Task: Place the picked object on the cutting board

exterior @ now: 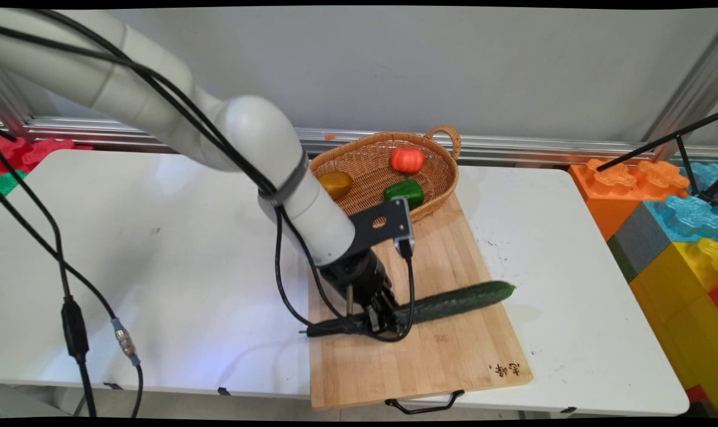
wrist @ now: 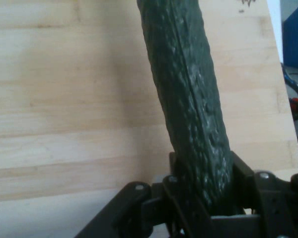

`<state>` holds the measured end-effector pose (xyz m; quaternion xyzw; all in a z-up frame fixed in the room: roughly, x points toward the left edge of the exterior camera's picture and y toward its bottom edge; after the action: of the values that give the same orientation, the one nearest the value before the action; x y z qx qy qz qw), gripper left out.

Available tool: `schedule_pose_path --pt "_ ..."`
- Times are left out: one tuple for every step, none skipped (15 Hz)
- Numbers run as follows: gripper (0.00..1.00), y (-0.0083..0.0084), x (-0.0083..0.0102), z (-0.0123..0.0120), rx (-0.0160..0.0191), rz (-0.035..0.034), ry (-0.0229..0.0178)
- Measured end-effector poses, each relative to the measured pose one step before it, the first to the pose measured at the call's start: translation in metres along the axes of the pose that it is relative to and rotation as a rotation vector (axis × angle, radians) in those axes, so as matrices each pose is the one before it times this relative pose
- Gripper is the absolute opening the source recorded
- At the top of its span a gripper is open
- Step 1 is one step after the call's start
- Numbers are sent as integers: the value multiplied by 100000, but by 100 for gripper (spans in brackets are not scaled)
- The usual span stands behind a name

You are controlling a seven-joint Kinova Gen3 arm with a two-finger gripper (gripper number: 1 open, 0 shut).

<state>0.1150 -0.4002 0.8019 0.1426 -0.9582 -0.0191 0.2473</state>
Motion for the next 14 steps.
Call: schedule_pose_path --pt "0 33 -168 382 -335 -9 -117" --pt "0 34 -211 504 -403 -55 -108" --pt "0 18 -117 301 -206 -42 -42" --pt "0 9 -145 405 -193 -24 -63" --pt "0 -7 -66 225 -12 25 30" --pt "0 -9 -81 255 -24 -39 5" --pt "0 -5 -48 212 33 -49 72" --pt "0 13 -15 206 -38 -66 140" --pt "100 13 28 98 13 -56 197" --pt "100 29 39 99 -42 -105 205" --pt "100 36 69 48 -36 -90 212" --pt "100 38 96 27 -54 -156 223" --pt "100 29 64 -27 6 -138 146" --pt "100 41 105 -94 2 -279 201"
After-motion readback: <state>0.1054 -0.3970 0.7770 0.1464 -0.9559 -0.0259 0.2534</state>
